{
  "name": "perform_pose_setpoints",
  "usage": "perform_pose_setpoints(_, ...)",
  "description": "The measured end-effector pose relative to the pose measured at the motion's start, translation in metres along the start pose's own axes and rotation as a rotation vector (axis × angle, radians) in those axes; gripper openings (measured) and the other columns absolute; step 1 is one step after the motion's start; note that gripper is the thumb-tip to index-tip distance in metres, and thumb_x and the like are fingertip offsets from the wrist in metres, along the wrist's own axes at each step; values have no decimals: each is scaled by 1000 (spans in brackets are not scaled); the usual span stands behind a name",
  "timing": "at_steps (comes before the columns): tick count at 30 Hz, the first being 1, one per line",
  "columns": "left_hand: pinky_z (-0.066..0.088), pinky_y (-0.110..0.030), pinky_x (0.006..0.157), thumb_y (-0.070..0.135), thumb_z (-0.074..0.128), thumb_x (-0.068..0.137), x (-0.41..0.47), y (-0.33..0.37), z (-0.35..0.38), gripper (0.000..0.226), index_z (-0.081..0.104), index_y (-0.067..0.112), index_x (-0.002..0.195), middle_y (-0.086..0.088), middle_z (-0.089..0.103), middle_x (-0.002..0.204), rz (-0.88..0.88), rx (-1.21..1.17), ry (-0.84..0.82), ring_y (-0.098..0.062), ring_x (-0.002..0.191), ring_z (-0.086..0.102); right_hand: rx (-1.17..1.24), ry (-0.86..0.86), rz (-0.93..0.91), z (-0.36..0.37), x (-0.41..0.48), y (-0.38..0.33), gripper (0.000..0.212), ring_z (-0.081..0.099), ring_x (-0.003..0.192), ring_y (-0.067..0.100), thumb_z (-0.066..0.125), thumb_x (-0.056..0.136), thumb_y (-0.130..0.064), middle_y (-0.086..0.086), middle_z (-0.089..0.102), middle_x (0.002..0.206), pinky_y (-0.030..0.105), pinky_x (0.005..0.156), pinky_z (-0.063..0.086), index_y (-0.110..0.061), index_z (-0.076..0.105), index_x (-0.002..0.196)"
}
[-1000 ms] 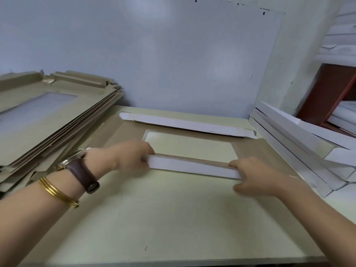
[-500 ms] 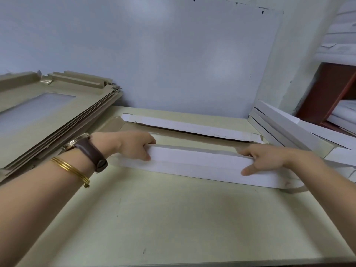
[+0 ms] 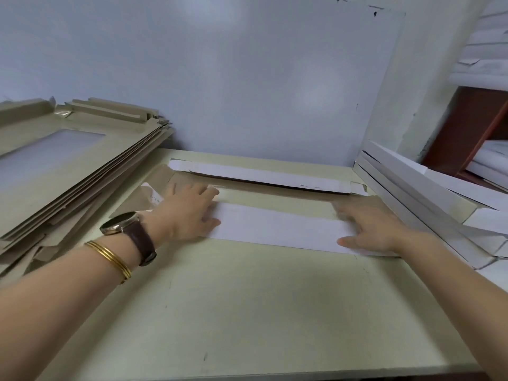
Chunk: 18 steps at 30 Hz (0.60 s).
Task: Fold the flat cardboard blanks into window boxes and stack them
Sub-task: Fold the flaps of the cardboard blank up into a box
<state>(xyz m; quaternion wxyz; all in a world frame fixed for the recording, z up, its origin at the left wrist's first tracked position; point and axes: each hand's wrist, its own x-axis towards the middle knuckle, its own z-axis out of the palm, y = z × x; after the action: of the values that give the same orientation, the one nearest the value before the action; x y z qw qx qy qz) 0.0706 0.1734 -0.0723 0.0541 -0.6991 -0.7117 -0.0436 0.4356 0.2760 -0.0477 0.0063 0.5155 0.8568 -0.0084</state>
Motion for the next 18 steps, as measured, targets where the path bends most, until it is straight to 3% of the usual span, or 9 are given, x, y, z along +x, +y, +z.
perform_pose_setpoints(3, 3, -53, 117, 43, 33, 100, -9, 4, 19, 53, 21, 29, 150, 3, 20, 157, 59, -9, 32, -15, 145, 15, 31, -31, 123, 19, -9, -8, 68, 15, 145, 19, 51, 93, -43, -5, 20, 157, 47, 112, 19, -36, 16, 152)
perform_pose_setpoints(7, 4, -44, 118, 40, 16, 103, -12, 10, 31, 49, 18, 35, 152, 6, 12, 161, 71, -85, 7, -15, 148, 7, 51, 61, 44, 40, -14, -41, 53, -5, 150, 20, 28, 103, -35, -1, -2, 163, 44, 118, 6, -33, 13, 154)
perform_pose_setpoints(11, -2, -42, 119, 57, 11, 98, -8, 19, 31, 58, 7, 37, 153, 10, 1, 162, 9, -103, -133, -13, 149, -3, 127, 18, -72, 51, -12, -97, 55, -13, 149, 19, 19, 103, -50, -3, -6, 163, 37, 120, -5, -37, 6, 155)
perform_pose_setpoints(18, -3, -40, 120, 60, 9, 97, -6, 26, 35, 60, -2, 39, 152, 12, -5, 161, -3, -98, -172, -14, 149, -8, 89, -19, -258, 65, 2, -173, 62, -13, 149, 13, 12, 100, -56, -6, -7, 163, 40, 120, -9, -30, 0, 156)
